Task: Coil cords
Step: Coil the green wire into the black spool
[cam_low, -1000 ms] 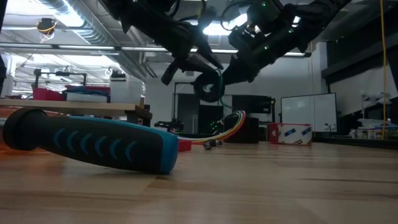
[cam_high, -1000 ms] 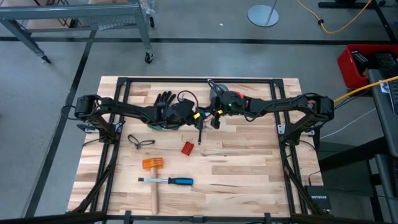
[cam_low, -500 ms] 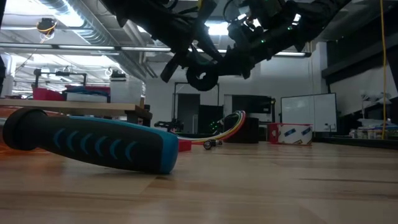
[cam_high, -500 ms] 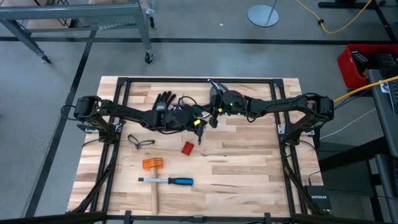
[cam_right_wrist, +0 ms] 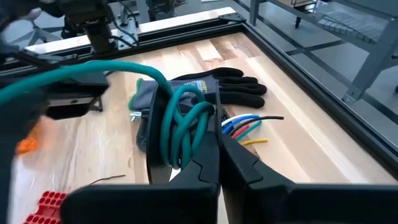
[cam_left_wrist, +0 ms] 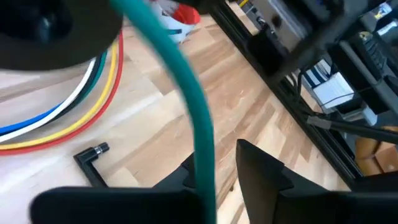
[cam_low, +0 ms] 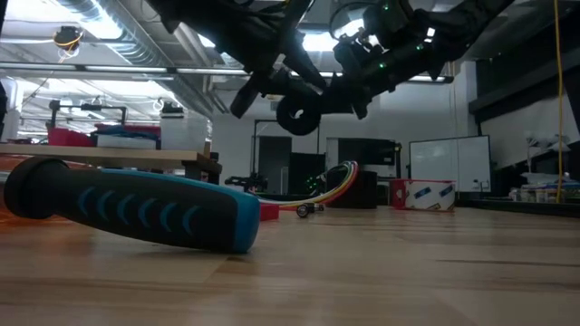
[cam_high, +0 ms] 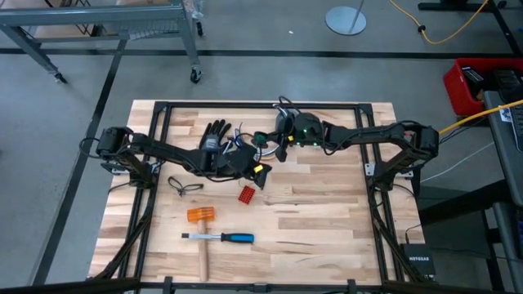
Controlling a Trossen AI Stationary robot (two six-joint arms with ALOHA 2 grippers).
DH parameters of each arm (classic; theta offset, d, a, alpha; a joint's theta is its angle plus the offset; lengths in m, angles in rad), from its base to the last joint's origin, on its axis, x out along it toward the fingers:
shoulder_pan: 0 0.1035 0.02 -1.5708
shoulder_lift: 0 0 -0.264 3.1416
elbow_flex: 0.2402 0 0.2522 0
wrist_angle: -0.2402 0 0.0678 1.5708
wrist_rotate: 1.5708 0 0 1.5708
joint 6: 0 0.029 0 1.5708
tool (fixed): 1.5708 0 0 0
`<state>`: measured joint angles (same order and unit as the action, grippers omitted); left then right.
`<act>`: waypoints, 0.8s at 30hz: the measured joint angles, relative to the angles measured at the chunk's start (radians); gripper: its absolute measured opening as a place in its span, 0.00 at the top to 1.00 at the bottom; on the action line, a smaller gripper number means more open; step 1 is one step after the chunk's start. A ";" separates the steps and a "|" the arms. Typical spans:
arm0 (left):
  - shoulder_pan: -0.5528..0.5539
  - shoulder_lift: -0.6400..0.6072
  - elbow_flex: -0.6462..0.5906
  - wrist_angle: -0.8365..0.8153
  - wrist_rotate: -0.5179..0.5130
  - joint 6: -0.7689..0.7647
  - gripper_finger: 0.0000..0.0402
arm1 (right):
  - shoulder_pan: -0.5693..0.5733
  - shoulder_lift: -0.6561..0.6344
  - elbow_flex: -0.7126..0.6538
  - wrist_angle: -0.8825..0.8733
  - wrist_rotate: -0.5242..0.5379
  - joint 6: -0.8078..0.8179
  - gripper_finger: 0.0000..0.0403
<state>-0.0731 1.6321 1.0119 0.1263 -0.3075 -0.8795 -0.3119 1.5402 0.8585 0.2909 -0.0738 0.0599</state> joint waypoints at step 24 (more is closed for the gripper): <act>-0.031 0.028 0.000 0.026 -0.178 -0.020 1.00 | -0.009 0.000 0.001 0.217 -0.051 0.121 1.00</act>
<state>-0.1043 1.6602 1.0117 0.1520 -0.4854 -0.8993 -0.3210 1.5406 0.8593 0.5077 -0.1246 0.1809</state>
